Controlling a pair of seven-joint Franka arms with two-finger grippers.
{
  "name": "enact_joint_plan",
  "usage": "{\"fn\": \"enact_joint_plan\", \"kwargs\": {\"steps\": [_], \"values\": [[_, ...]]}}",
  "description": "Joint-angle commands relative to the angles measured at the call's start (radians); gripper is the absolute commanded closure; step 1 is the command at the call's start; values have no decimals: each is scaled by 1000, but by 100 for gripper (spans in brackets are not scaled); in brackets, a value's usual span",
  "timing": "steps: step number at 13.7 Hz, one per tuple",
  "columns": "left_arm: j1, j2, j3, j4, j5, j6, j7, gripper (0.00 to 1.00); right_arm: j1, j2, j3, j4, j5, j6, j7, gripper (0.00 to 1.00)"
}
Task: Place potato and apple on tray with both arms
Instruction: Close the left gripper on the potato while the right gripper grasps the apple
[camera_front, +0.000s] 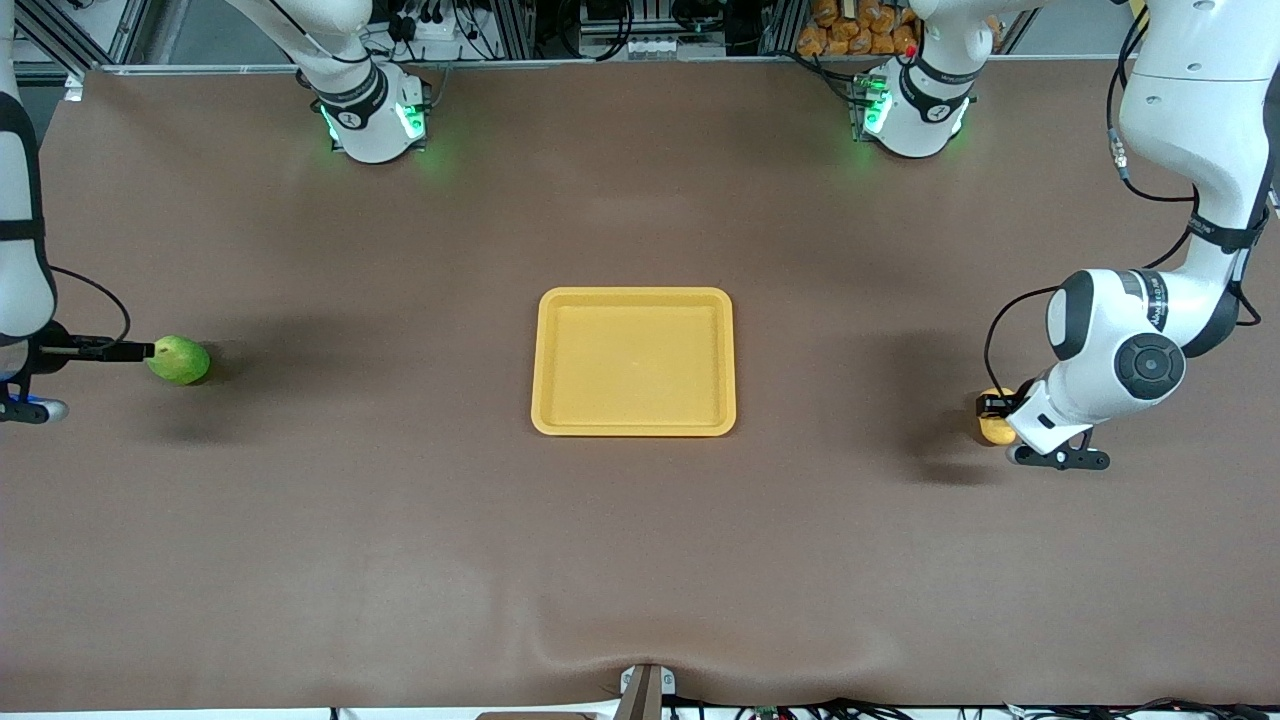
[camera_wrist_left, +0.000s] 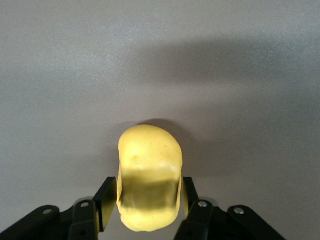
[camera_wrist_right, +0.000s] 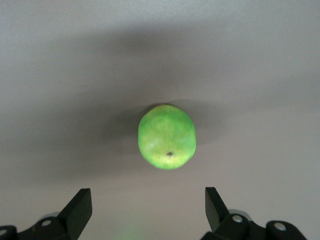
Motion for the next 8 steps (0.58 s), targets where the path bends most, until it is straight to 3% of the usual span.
{"fn": "enact_joint_plan", "kwargs": {"steps": [1, 5, 8], "values": [[1, -4, -1, -12, 12, 17, 1, 54, -29, 29, 17, -2, 3, 45, -16, 0], [1, -11, -3, -16, 12, 15, 4, 79, -29, 55, 17, -17, 6, 74, -17, 0], [1, -33, -13, -16, 12, 3, 7, 80, -46, 55, 17, -82, 6, 175, -37, 0]]}}
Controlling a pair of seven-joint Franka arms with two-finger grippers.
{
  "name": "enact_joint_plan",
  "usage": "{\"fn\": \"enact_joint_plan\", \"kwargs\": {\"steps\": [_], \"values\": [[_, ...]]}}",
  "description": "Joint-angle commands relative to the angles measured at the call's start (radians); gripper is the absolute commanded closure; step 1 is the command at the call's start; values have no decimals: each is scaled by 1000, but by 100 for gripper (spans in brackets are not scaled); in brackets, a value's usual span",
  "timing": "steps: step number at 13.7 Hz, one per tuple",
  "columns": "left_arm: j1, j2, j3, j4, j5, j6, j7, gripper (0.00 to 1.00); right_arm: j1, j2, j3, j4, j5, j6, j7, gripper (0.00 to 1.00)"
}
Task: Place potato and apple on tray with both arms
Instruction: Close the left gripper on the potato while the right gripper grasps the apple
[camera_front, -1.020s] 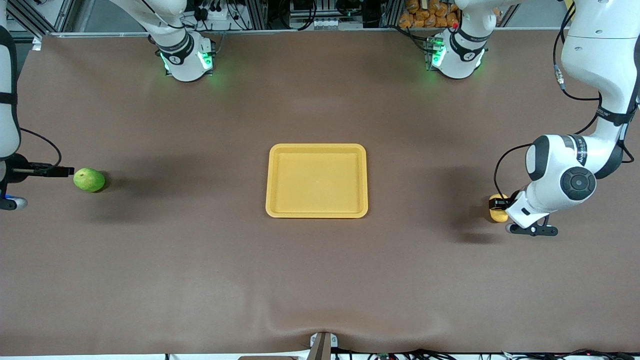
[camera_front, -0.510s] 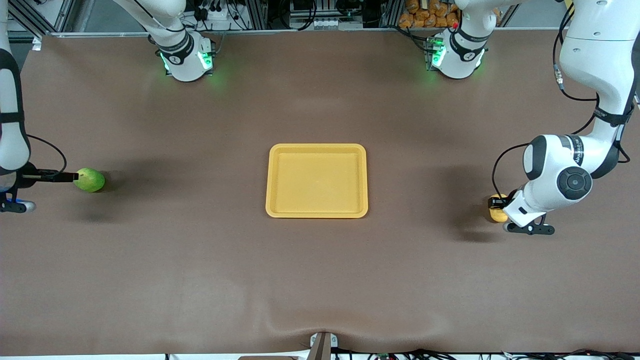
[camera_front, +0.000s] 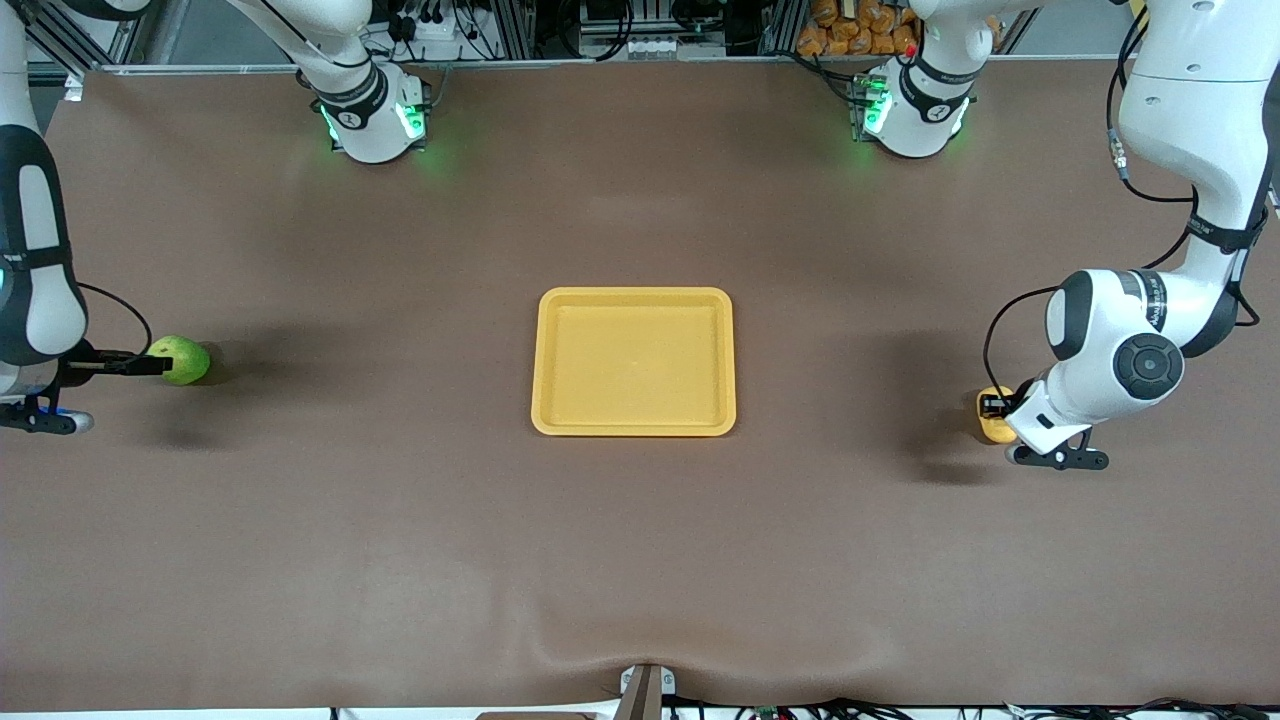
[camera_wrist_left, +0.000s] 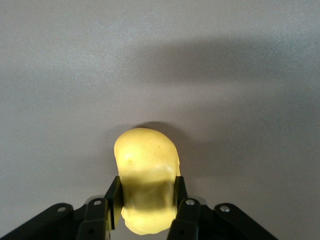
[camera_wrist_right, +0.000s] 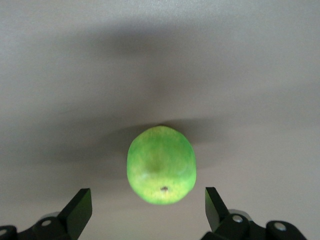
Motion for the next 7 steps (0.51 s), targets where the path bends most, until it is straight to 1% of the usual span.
{"fn": "enact_joint_plan", "kwargs": {"steps": [1, 4, 7], "values": [[3, -41, -24, -15, 12, -18, 7, 80, -38, -8, 17, -58, 5, 74, -42, 0], [1, -82, -58, -10, 10, -76, -2, 81, -41, -8, 17, -112, 5, 147, -43, 0], [1, -107, -114, -4, 10, -123, -20, 83, -53, -2, 17, -147, 5, 195, -45, 0]]}}
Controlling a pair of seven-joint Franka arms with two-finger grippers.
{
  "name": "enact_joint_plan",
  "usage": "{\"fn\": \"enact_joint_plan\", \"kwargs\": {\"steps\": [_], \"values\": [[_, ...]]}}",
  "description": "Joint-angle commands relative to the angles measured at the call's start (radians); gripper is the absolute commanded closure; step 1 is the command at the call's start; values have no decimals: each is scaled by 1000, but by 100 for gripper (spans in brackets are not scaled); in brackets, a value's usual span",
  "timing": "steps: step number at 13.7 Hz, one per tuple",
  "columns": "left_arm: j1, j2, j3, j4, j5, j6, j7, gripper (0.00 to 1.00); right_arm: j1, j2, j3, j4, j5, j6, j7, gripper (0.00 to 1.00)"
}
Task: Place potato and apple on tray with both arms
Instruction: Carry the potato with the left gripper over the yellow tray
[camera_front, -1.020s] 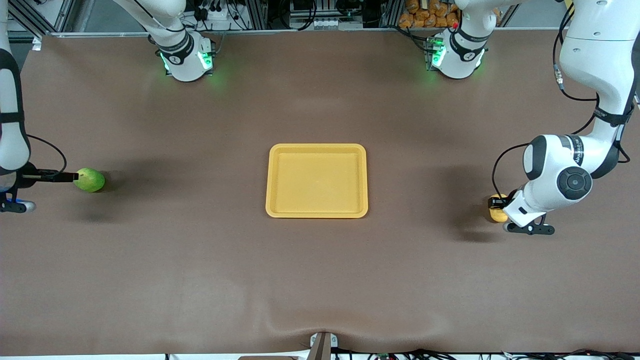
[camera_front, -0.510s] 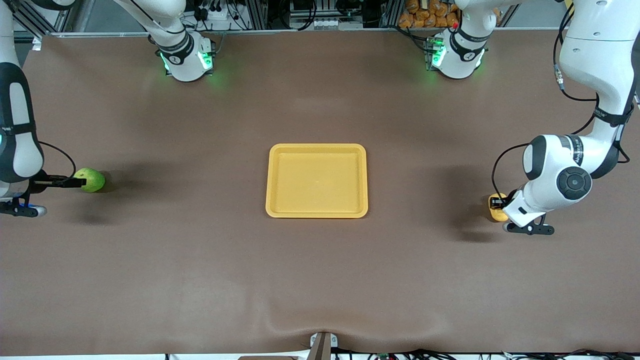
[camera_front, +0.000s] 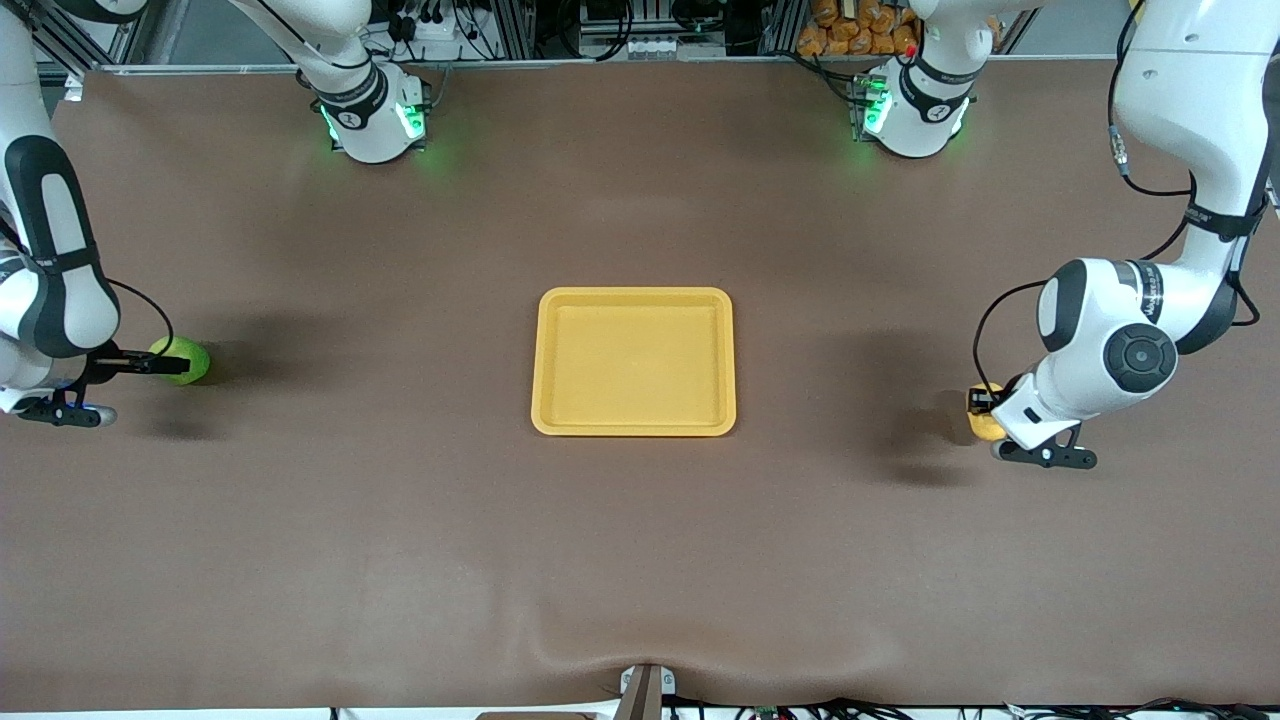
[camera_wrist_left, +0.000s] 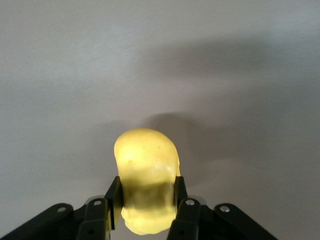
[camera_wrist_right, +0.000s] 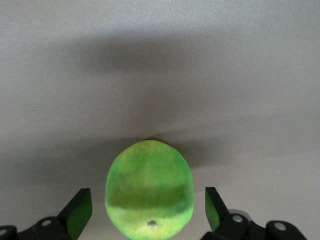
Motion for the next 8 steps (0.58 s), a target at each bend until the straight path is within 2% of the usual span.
{"fn": "enact_joint_plan", "kwargs": {"steps": [1, 2, 3, 4, 5, 6, 7, 8], "values": [[2, -46, -42, -10, 10, -46, -21, 84, -28, -6, 17, -39, 7, 47, -17, 0], [2, -49, -50, -8, 10, -53, -25, 85, -28, -3, 17, -48, 7, 62, -19, 0], [2, -52, -64, -7, 10, -55, -33, 85, -28, 0, 17, -51, 5, 65, -39, 6], [2, -58, -82, -7, 10, -55, -42, 86, -28, -1, 17, -51, 7, 61, -69, 36], [2, -66, -95, -8, 10, -64, -45, 87, -30, -1, 17, -50, 7, 58, -86, 57], [4, -75, -111, -7, 10, -81, -44, 87, -25, -7, 17, -48, 7, 52, -88, 73], [2, -82, -136, -7, 10, -84, -47, 87, -20, -15, 17, -47, 7, 43, -86, 86], [2, -86, -165, -5, 9, -84, -51, 88, -17, -27, 19, -36, 5, -2, -88, 91]]}}
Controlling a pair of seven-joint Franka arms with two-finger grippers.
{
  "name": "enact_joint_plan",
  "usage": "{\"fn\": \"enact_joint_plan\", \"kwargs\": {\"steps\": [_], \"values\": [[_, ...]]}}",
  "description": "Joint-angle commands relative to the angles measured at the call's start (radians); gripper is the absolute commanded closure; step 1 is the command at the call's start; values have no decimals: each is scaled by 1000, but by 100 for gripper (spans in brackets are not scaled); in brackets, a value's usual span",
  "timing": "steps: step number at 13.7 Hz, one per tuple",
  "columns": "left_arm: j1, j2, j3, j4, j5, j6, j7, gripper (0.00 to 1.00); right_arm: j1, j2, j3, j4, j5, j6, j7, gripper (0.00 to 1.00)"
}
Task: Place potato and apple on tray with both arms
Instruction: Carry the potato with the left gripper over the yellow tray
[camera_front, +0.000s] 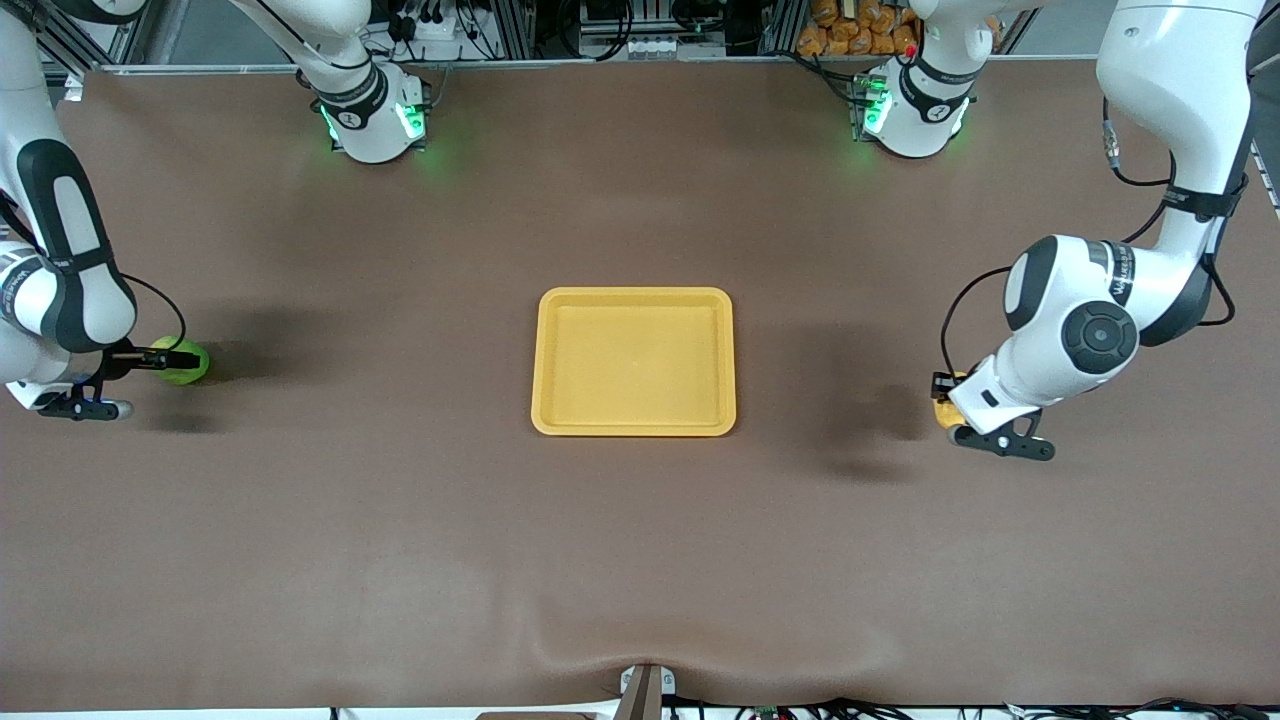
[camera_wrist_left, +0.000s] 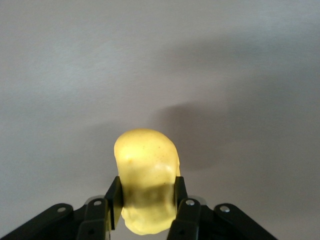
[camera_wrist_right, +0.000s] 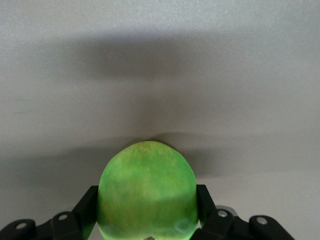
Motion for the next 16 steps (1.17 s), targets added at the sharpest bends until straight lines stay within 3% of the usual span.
{"fn": "enact_joint_plan", "kwargs": {"steps": [1, 6, 9, 16], "values": [[3, -39, -64, -7, 10, -28, -51, 89, -6, -35, 16, 28, 4, -89, -21, 92], [-32, -34, -160, 3, 19, -28, -178, 91, 32, -49, 17, 170, 4, -323, -23, 94], [-119, 1, -160, 40, 19, -28, -304, 92, 75, -67, 19, 227, 6, -436, -14, 94], [-329, 127, -152, 183, 24, -28, -570, 97, 151, -107, 24, 272, 6, -528, -4, 94]]}}
